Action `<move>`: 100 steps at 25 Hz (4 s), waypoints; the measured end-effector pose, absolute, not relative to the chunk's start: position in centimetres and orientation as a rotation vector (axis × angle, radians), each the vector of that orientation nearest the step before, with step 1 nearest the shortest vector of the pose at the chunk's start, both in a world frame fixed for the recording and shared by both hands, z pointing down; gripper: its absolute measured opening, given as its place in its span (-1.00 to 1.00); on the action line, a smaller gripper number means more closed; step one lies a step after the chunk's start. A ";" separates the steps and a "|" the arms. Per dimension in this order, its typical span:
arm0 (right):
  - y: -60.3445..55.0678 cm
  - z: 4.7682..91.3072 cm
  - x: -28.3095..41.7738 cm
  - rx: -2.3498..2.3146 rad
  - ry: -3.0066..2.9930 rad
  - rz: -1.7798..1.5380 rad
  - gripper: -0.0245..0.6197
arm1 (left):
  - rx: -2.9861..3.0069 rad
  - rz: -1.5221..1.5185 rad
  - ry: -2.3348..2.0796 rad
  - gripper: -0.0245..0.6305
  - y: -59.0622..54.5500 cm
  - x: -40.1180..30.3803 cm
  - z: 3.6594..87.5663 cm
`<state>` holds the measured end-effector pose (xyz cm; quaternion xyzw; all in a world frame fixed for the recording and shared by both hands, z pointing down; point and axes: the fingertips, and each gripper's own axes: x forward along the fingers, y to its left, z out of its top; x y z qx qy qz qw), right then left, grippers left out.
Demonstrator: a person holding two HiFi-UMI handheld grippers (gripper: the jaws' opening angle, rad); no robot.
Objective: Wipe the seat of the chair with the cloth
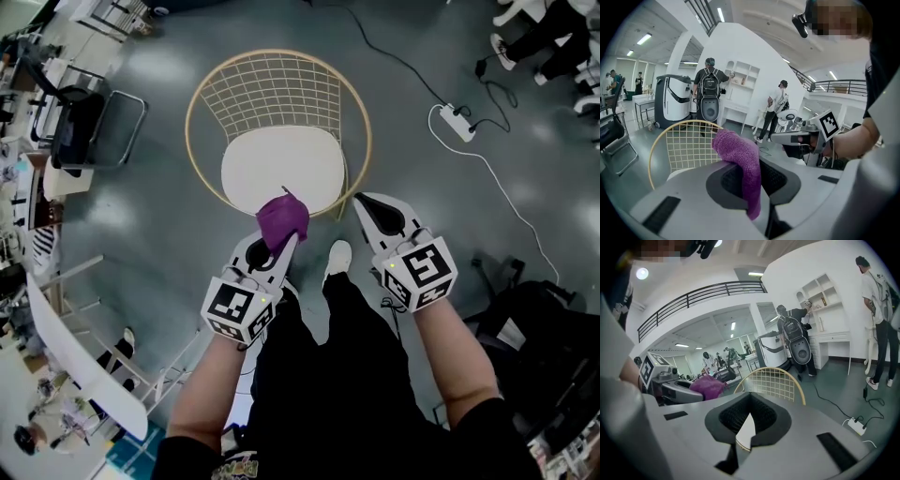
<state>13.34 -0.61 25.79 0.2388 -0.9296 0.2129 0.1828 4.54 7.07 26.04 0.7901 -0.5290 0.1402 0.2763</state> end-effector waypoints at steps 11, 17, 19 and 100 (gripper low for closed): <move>-2.3 31.9 14.9 0.721 -2.582 0.675 -0.89 | 2.085 0.423 -1.324 -0.71 4.5 6.8 33.9; -2.8 36.7 15.4 0.780 -2.553 0.711 -0.89 | 2.084 0.439 -1.257 -0.71 3.0 7.4 39.9; -3.1 37.8 15.1 0.797 -2.542 0.729 -0.89 | 2.082 0.437 -1.237 -0.71 2.4 7.3 41.4; 0.6 53.6 -1.1 0.862 -2.378 0.831 -0.89 | 1.703 0.966 -1.231 -0.72 6.9 -16.0 66.1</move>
